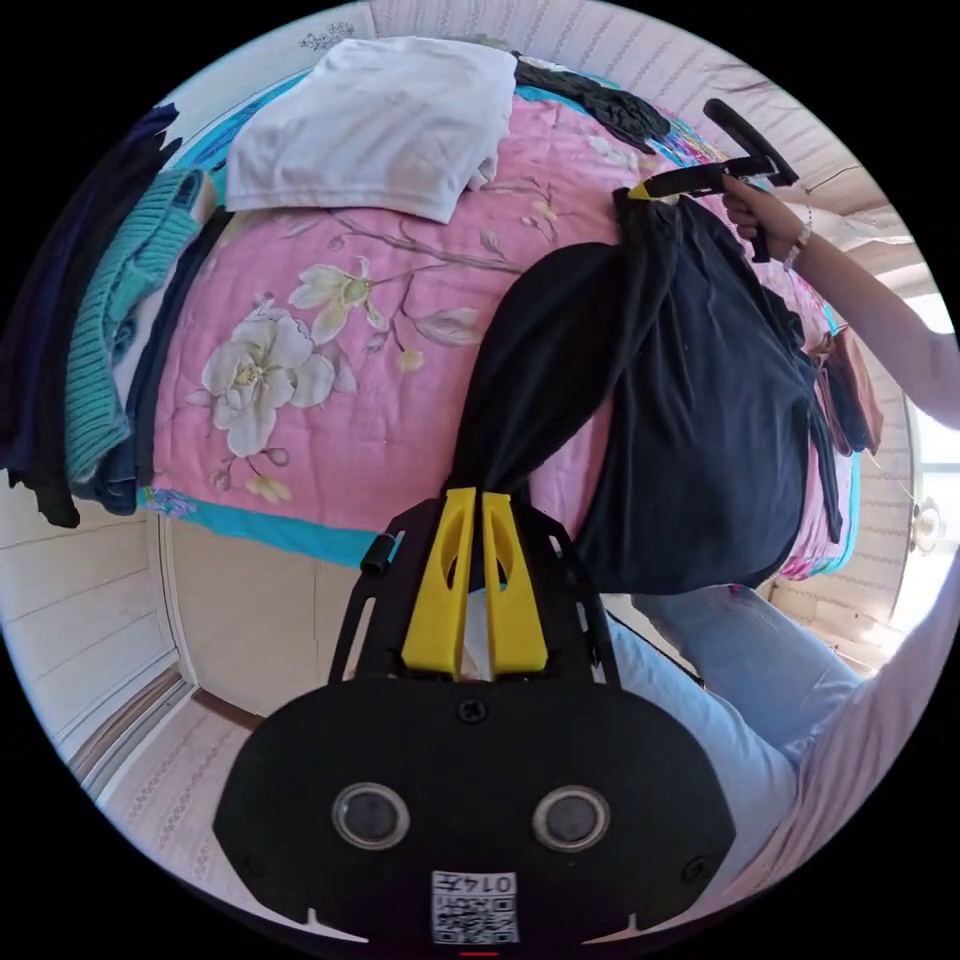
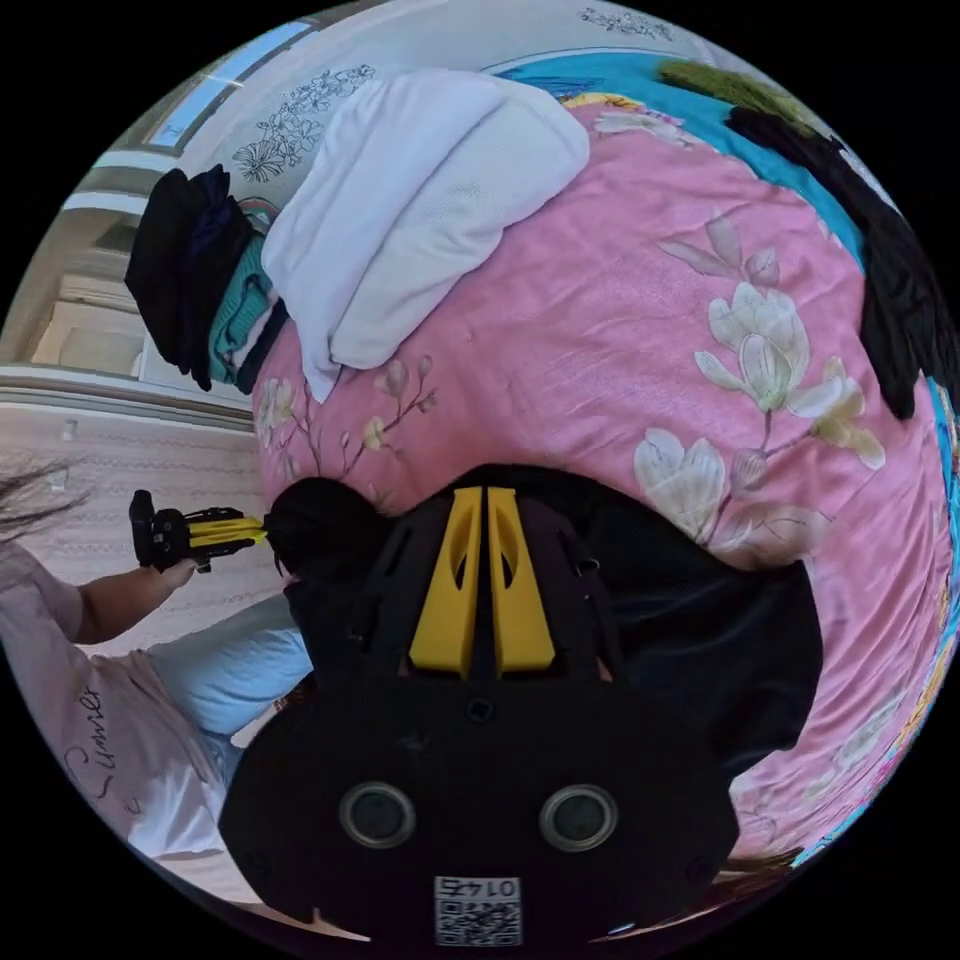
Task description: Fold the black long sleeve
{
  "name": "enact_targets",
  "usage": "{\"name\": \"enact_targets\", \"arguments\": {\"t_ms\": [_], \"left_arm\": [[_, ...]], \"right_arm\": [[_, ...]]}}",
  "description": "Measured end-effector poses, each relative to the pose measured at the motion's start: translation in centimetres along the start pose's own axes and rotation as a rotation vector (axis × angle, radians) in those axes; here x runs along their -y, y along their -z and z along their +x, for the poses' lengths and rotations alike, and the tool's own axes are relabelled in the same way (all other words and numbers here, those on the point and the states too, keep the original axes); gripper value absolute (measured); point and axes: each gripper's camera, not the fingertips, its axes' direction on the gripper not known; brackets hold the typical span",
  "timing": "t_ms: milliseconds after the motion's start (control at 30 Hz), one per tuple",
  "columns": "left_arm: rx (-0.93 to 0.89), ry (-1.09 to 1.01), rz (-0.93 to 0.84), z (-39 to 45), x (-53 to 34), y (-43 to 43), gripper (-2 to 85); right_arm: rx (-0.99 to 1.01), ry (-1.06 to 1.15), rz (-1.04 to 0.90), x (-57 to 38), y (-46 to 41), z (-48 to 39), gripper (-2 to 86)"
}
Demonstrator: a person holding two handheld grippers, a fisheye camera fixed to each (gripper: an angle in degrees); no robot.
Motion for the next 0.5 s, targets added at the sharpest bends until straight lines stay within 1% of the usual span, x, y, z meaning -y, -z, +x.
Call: {"name": "enact_targets", "arguments": {"t_ms": [100, 200, 300, 400, 433, 500], "left_arm": [[-0.025, -0.054, 0.045, -1.7, -0.2, 5.2, -0.9], [0.019, -0.065, 0.116, -5.2, 1.1, 8.6, -1.0], [0.065, 0.056, 0.147, -10.4, 3.9, 8.5, -1.0], [0.244, 0.152, 0.095, -13.7, 6.2, 7.2, -0.9], [0.248, 0.164, 0.084, -14.1, 6.5, 7.2, -0.9], [0.234, 0.154, 0.126, -13.7, 6.0, 8.1, -0.7]], "right_arm": [[0.017, -0.025, 0.125, 0.0, 3.1, 0.2, 0.3], [0.046, -0.034, 0.188, 1.0, 4.1, 0.6, 0.0], [0.010, -0.064, 0.179, 3.0, 2.7, 1.1, -0.1], [-0.117, -0.104, 0.123, 4.7, 0.0, 1.6, -0.1], [-0.122, -0.113, 0.113, 4.9, -0.4, 1.8, -0.1], [-0.120, -0.129, 0.109, 5.1, -1.5, 2.3, -0.1]]}}
